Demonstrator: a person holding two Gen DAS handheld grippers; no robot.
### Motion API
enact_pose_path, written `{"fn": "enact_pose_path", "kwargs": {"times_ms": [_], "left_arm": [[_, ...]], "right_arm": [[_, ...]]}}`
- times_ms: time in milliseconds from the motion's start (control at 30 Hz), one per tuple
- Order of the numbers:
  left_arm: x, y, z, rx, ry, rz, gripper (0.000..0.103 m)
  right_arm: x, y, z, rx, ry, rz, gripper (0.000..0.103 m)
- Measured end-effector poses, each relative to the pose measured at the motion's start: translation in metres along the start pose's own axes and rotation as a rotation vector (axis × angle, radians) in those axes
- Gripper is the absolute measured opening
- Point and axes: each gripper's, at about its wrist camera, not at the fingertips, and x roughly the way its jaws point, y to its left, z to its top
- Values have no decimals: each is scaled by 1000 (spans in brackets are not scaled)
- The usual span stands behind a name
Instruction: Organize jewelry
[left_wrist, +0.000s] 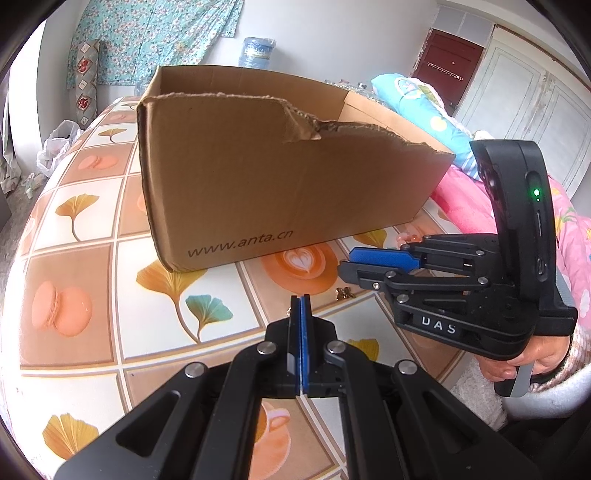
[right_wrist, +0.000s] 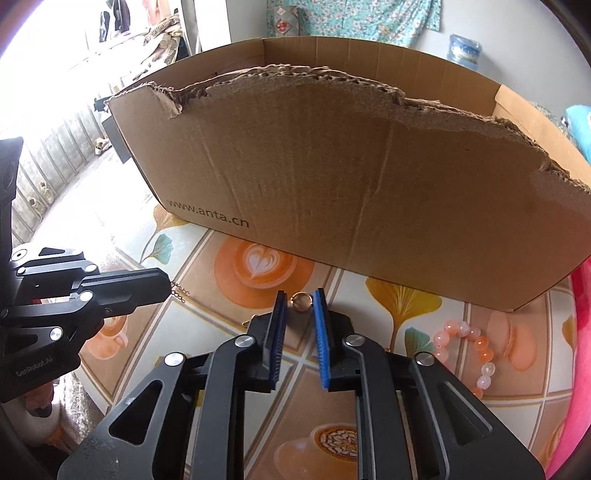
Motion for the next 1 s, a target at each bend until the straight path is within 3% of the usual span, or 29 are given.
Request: {"fn": "enact_pose_path", "kwargs": {"times_ms": [267, 400, 633, 1000], "left_arm": [[2, 3, -1, -8, 0, 2, 0], [2, 3, -1, -9, -1, 1, 0], [3, 3, -1, -8, -1, 1, 0], [-15, -4, 4, 14, -30, -29, 0]], "right_arm": [[6, 11, 1, 9, -14, -34, 19], [7, 13, 0, 13, -21, -45, 11], [10, 9, -1, 23, -30, -25, 10], [-23, -8, -4, 35, -81, 17, 10]]}}
